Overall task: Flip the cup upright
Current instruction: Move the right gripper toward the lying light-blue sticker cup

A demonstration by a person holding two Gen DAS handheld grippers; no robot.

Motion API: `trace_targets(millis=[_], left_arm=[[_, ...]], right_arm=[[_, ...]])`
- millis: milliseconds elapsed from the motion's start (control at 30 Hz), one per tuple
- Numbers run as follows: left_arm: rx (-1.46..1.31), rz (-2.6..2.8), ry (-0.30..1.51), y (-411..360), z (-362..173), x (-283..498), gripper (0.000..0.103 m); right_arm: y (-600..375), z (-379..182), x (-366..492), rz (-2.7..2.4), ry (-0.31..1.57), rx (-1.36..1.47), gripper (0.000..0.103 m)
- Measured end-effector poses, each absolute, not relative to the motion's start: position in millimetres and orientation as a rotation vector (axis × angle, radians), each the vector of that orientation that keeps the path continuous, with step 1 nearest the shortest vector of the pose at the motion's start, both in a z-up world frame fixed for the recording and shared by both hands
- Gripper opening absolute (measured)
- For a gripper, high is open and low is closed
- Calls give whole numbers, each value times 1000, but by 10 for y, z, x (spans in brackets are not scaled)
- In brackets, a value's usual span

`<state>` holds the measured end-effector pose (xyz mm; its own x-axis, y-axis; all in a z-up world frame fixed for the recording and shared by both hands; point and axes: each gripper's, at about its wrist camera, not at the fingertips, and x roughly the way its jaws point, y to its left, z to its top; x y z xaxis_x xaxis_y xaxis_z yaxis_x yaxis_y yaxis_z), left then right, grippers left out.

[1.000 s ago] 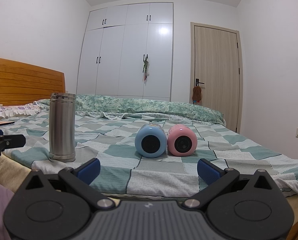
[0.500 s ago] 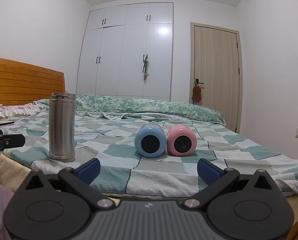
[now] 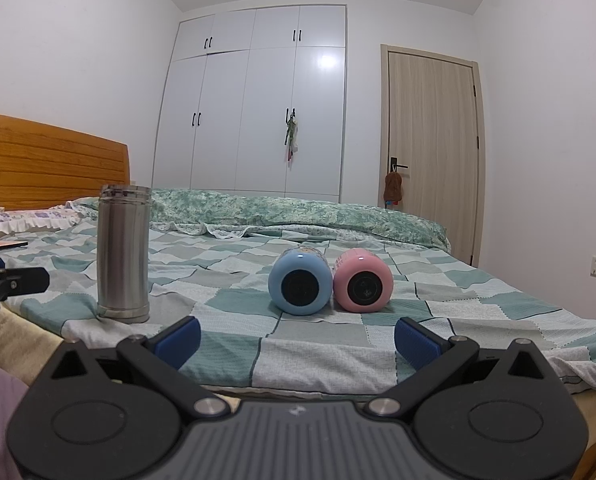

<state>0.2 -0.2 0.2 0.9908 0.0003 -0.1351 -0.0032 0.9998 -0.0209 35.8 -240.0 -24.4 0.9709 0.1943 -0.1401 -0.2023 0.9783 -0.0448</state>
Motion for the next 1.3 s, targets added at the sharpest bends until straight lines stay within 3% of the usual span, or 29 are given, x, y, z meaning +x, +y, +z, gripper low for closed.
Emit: trace_targets(millis=[533,900,1300], left_arm=[[42,-236,169,-470,294,258,103],[184,-343,223,-1161,374,1045,103],[256,-343,297,-1299,280,1872,103]], right_arm=[[-2663,200,650,227,191,-69,103],[-2852,560,1263,230,263,-95,103],[-2709,607,2159,293,377,-146,103]])
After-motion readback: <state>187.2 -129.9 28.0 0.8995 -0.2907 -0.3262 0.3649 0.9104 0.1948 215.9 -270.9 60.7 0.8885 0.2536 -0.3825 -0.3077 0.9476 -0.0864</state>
